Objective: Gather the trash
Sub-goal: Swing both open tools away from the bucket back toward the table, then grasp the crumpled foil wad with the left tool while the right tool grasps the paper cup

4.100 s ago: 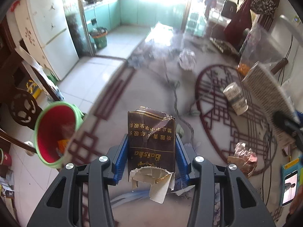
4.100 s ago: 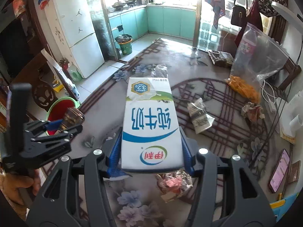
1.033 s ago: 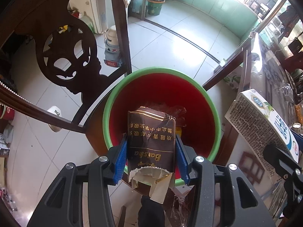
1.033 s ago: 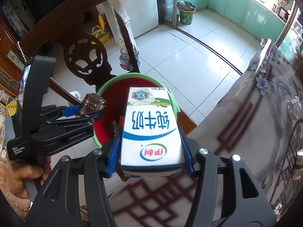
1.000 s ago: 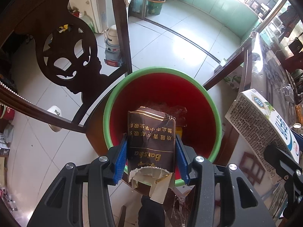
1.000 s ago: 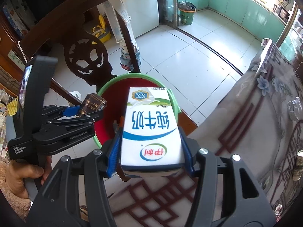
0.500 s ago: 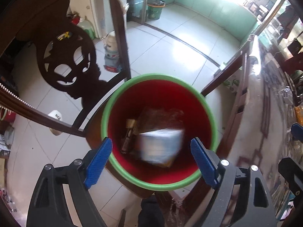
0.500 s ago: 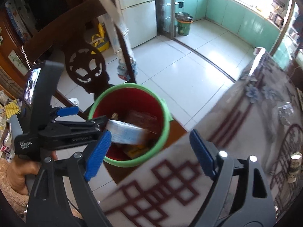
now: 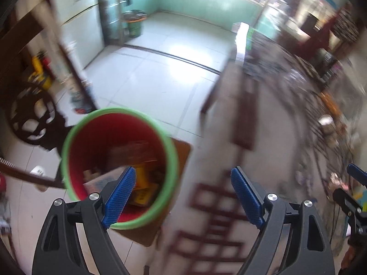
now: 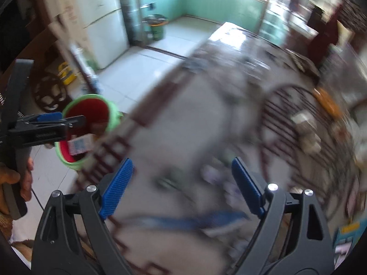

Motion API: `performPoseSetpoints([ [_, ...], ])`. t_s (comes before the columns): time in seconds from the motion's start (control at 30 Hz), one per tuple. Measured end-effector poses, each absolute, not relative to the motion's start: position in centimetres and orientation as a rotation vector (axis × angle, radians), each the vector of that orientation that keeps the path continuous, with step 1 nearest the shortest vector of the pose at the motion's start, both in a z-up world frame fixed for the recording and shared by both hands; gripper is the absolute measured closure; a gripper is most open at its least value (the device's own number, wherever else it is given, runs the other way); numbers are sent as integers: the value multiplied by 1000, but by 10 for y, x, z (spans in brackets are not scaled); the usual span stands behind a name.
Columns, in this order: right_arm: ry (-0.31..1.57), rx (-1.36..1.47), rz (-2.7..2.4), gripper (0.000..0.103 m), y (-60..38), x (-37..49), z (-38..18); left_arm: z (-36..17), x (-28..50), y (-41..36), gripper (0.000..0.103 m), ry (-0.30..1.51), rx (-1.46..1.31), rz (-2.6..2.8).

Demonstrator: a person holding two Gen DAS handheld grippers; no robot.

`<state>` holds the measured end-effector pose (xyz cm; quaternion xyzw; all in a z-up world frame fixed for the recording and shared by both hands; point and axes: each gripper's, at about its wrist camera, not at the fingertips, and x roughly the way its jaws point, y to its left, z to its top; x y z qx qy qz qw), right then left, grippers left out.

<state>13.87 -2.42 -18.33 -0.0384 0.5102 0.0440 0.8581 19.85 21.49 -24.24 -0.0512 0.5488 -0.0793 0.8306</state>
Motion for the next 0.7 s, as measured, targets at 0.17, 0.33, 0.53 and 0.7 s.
performPoseSetpoints([
  [0.17, 1046, -26, -52, 17, -121, 111, -173, -230, 184, 128, 22, 1148, -41, -301],
  [0.33, 1001, -27, -138, 17, -226, 104, -161, -216, 160, 34, 22, 1119, 10, -420],
  [0.53, 961, 127, -49, 17, -336, 139, -159, -217, 135, -85, 16, 1131, 25, -536],
  [0.7, 986, 52, 106, 17, -351, 167, -177, -238, 124, -162, 16, 1171, 86, -544],
])
